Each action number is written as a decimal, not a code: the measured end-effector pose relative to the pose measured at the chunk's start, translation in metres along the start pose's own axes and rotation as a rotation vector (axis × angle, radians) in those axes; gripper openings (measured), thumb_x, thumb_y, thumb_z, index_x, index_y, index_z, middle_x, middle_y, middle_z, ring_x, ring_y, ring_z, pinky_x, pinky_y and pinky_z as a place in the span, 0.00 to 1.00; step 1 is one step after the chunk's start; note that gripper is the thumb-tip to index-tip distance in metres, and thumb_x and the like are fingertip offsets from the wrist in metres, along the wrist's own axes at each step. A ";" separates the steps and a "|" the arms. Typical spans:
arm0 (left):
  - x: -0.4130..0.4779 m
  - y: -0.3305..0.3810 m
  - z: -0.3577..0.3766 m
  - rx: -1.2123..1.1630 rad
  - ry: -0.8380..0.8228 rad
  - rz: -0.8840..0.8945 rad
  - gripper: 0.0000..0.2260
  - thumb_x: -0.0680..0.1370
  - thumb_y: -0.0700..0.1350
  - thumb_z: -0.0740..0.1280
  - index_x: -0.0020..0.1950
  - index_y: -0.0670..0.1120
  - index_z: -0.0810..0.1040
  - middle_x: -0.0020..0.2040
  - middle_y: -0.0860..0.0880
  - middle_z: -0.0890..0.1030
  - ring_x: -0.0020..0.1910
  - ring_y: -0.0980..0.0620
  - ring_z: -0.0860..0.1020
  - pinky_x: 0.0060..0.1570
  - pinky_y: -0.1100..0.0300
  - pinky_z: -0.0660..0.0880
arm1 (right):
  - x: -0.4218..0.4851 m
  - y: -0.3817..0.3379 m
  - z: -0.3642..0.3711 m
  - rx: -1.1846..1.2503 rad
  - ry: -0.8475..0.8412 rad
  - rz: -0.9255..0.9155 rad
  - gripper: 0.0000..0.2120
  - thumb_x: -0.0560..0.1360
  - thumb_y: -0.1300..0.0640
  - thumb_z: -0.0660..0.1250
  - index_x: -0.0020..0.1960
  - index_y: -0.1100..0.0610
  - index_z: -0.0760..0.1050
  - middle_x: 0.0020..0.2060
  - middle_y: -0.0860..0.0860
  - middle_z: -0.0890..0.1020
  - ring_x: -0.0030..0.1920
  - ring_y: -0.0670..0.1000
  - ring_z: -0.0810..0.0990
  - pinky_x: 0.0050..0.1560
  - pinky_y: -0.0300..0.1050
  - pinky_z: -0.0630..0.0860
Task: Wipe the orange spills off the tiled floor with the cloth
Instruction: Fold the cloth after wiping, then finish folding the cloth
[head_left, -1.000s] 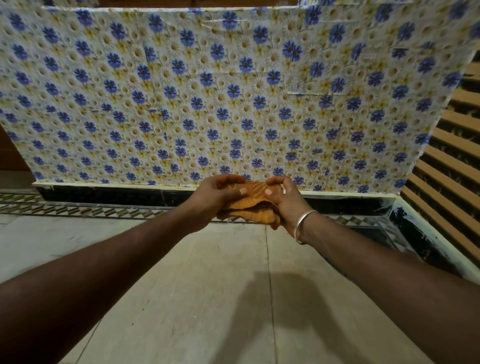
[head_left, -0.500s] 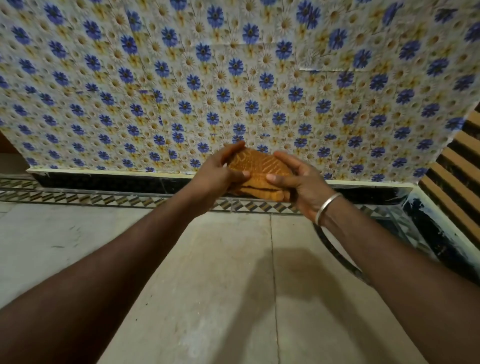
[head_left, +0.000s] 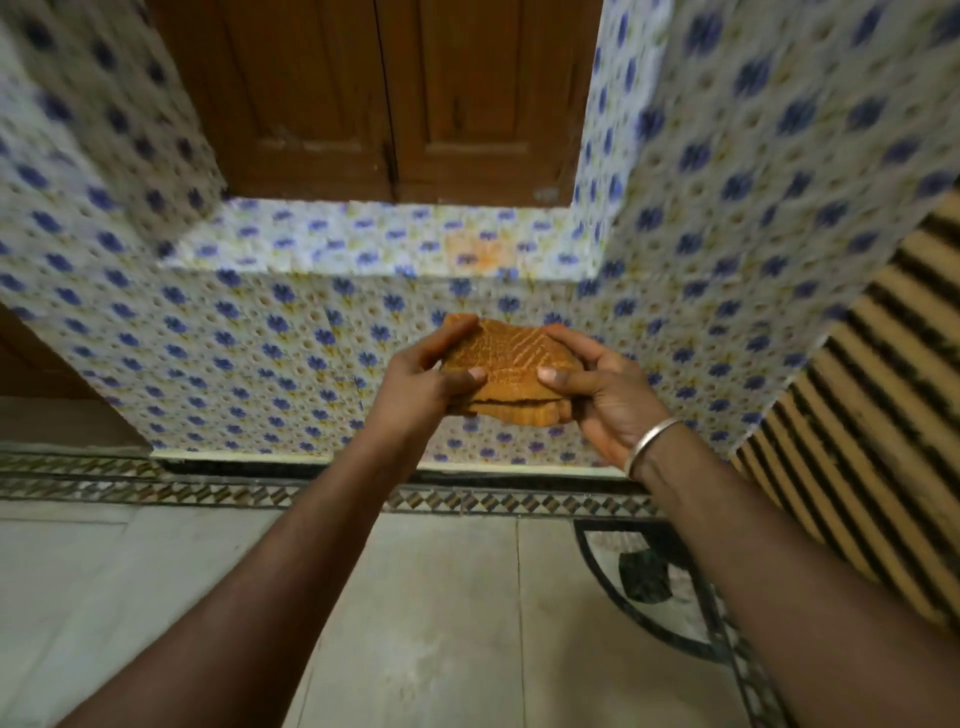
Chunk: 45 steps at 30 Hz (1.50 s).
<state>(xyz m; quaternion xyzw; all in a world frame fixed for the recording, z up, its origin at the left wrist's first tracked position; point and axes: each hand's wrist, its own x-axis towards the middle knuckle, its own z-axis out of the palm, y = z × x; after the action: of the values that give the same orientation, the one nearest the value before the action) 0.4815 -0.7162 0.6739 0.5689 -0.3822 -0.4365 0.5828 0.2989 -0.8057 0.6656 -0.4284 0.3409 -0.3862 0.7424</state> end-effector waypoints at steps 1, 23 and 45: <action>-0.004 0.043 0.000 -0.007 0.001 -0.022 0.24 0.78 0.33 0.71 0.68 0.56 0.82 0.66 0.51 0.80 0.53 0.46 0.86 0.50 0.50 0.85 | -0.011 -0.038 0.019 0.012 -0.003 0.010 0.29 0.70 0.74 0.69 0.69 0.60 0.75 0.61 0.58 0.81 0.54 0.56 0.84 0.45 0.50 0.84; 0.012 0.309 -0.056 0.173 -0.072 -0.089 0.21 0.80 0.32 0.68 0.71 0.49 0.80 0.67 0.48 0.78 0.54 0.44 0.84 0.45 0.59 0.83 | -0.023 -0.247 0.177 -0.248 0.100 -0.024 0.28 0.72 0.76 0.68 0.67 0.55 0.78 0.63 0.54 0.81 0.62 0.55 0.81 0.63 0.54 0.79; 0.353 0.090 -0.032 0.653 -0.207 -0.130 0.30 0.79 0.28 0.61 0.81 0.44 0.67 0.77 0.41 0.69 0.74 0.40 0.71 0.72 0.46 0.72 | 0.332 -0.100 0.040 -0.920 0.186 0.081 0.34 0.77 0.74 0.63 0.78 0.51 0.64 0.80 0.50 0.59 0.79 0.53 0.58 0.71 0.48 0.70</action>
<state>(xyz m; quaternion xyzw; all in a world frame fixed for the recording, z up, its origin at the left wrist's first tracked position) 0.6331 -1.0415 0.7433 0.7014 -0.5217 -0.3826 0.2993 0.4603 -1.1115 0.7134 -0.6628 0.5582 -0.2024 0.4562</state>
